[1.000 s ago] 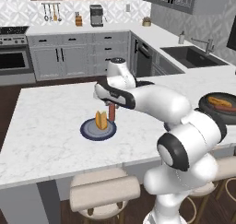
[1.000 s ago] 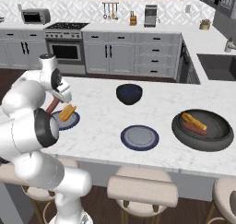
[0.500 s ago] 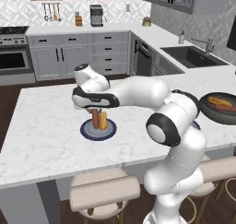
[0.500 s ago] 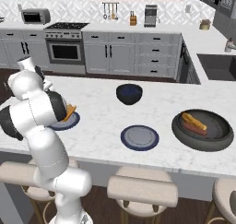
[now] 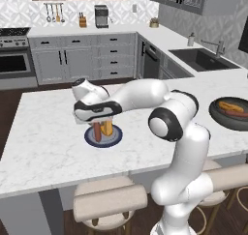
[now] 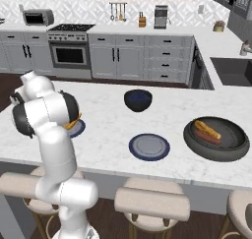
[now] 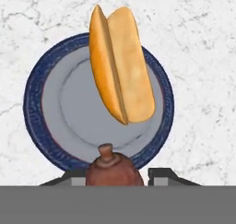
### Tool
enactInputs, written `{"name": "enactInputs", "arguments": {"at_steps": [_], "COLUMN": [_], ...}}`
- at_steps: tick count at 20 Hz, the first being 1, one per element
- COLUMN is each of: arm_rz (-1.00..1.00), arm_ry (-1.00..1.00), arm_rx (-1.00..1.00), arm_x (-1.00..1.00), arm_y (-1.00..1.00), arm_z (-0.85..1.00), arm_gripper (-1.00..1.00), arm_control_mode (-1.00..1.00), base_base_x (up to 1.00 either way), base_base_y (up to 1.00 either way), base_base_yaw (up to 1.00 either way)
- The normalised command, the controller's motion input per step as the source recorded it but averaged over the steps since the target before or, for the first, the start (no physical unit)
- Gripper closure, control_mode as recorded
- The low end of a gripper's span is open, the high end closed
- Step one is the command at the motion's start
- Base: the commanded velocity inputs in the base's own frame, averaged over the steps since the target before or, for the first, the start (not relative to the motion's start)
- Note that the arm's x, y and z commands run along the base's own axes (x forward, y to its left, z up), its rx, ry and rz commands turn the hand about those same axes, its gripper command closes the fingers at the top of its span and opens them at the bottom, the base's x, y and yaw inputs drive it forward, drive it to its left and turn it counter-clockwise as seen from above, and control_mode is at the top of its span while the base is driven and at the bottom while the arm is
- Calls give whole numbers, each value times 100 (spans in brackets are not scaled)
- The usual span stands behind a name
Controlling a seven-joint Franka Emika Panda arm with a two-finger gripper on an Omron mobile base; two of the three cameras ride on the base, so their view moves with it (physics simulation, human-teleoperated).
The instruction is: Place one bun and one sausage from the bowl on each plate.
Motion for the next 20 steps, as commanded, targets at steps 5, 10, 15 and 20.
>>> {"name": "enactInputs", "arguments": {"at_steps": [5, 10, 15, 20], "arm_rz": [0, 0, 0, 0], "arm_ry": [0, 1, 1, -10], "arm_rx": [0, -5, 0, 0], "arm_x": [64, 82, 6, -43], "arm_y": [-6, 38, 0, -19], "arm_z": [-43, -24, 0, 8], "arm_gripper": [100, -100, -100, -100], "arm_control_mode": [-100, -100, -100, -100], "base_base_x": [0, 0, 0, 0], "base_base_y": [0, 0, 0, 0], "base_base_yaw": [0, 0, 0, 0]}}
